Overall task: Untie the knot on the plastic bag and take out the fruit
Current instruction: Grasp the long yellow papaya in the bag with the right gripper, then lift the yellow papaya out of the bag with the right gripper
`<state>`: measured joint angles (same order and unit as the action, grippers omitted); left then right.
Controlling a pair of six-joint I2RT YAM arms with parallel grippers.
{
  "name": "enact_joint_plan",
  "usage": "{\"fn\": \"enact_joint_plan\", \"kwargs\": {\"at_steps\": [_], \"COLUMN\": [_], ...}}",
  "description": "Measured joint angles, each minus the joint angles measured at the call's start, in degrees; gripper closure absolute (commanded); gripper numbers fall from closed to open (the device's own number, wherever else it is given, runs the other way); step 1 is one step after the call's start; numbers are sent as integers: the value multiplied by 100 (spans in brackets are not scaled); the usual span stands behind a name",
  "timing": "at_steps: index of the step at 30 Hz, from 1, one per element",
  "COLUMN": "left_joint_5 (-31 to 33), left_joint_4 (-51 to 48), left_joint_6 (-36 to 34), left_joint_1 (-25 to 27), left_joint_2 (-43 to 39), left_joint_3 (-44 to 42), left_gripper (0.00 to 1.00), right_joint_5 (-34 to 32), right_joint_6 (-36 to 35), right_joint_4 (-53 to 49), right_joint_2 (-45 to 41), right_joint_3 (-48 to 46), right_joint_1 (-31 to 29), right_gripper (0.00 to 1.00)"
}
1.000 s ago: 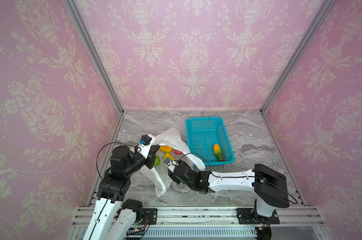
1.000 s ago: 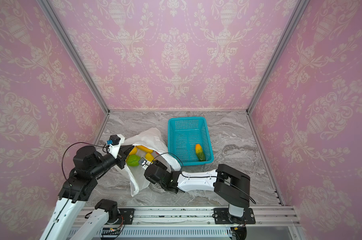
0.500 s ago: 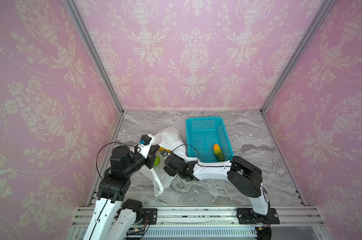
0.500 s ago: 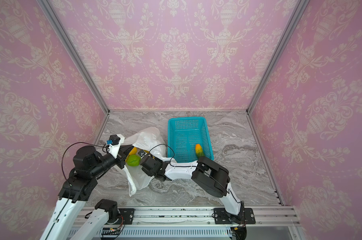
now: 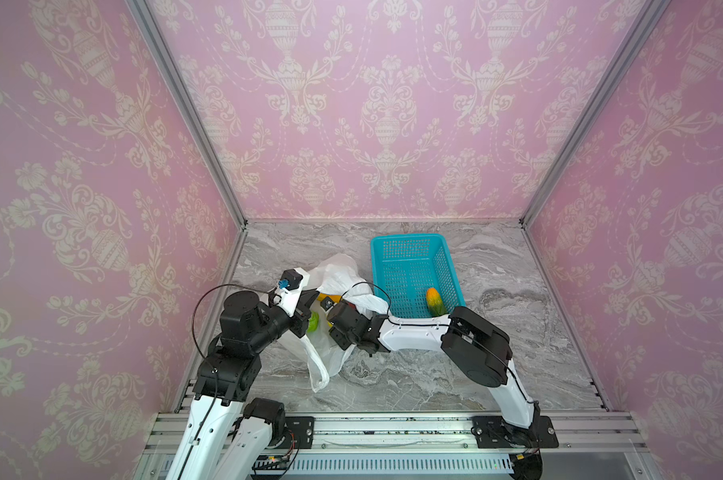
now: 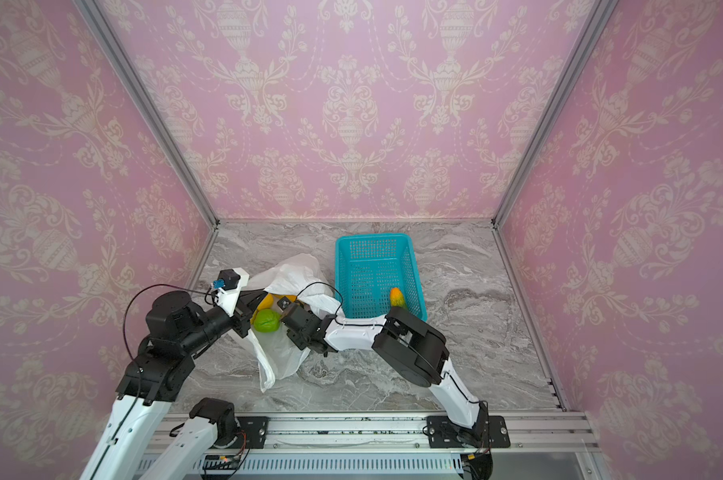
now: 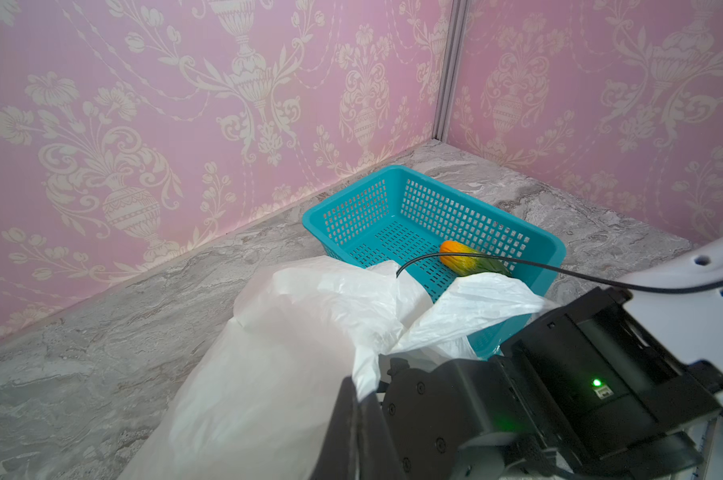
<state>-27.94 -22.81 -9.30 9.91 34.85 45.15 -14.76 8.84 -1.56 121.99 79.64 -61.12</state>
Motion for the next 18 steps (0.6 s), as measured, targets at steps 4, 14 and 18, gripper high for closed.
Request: {"fn": "enact_joint_plan", "kwargs": {"at_steps": [4,14,18], "left_joint_5": [0,24,24], "left_joint_4": [2,2,2], "left_joint_6": [0,0,0], "left_joint_1": [-2,-11,-13], "left_joint_2": [0,0,2], "left_joint_3": [0,0,0], "left_gripper": [100,100,100], "right_joint_5": [66,-17,-4], "right_joint_6": [-4,-398,-656], "right_joint_4": [177,857,1246], "right_joint_2": [-264,-1766,-2649], "right_joint_3": [-358,-1488,-2177], "right_joint_1": [-24,-503,-828], "right_gripper": [72,79,80]}}
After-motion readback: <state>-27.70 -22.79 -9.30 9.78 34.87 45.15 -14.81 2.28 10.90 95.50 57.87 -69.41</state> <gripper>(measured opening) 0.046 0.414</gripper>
